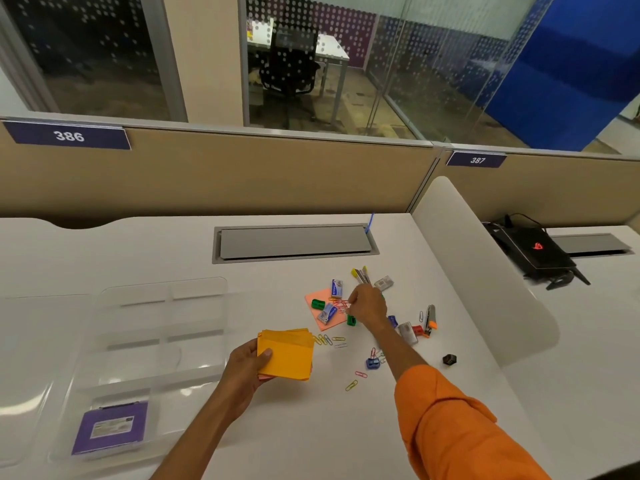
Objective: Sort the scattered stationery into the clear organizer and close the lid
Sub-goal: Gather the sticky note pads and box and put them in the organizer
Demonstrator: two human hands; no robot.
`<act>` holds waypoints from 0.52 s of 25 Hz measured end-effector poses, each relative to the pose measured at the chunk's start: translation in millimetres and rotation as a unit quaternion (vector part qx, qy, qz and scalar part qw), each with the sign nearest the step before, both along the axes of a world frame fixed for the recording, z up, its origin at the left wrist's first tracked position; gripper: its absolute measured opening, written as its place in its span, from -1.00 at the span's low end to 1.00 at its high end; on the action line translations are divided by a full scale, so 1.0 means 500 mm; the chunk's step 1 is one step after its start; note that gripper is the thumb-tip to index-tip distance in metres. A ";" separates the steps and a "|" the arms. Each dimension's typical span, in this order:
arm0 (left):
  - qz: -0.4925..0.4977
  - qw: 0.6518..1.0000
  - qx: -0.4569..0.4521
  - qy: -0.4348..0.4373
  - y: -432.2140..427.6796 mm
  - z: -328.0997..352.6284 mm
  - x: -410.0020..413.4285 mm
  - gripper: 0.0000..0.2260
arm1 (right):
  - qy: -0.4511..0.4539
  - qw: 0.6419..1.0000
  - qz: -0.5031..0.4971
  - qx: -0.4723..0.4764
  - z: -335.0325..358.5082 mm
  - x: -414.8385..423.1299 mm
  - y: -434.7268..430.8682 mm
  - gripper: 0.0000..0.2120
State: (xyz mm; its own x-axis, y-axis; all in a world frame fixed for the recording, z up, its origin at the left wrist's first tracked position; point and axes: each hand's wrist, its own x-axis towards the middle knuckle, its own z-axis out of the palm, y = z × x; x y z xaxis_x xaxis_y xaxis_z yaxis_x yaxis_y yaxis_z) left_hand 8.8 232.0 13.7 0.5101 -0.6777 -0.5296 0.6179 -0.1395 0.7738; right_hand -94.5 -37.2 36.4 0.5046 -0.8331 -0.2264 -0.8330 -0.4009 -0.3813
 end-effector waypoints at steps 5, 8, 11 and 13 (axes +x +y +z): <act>0.004 1.000 0.004 0.013 -0.007 -0.026 0.011 -0.70 | -0.008 1.000 -0.003 -0.019 -0.052 -0.005 0.021 -0.90; 0.002 1.000 -0.001 0.017 -0.011 -0.033 0.008 -0.71 | -0.008 0.999 0.000 -0.038 -0.059 -0.016 0.022 -0.95; -0.002 1.000 0.000 0.018 -0.014 -0.041 0.008 -0.69 | 0.001 0.999 -0.005 -0.034 -0.058 -0.022 0.019 -0.90; -0.006 1.000 0.005 0.021 -0.017 -0.048 0.010 -0.65 | -0.008 0.999 -0.024 -0.023 -0.063 -0.020 0.025 -0.80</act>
State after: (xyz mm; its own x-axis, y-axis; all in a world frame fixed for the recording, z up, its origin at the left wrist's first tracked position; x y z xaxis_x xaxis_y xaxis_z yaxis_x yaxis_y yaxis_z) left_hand 13.7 223.8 -10.3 0.4782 -0.6788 -0.5573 0.6486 -0.1549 0.7452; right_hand -104.7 -24.9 4.9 0.4664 -0.8661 -0.1799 -0.8462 -0.3776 -0.3760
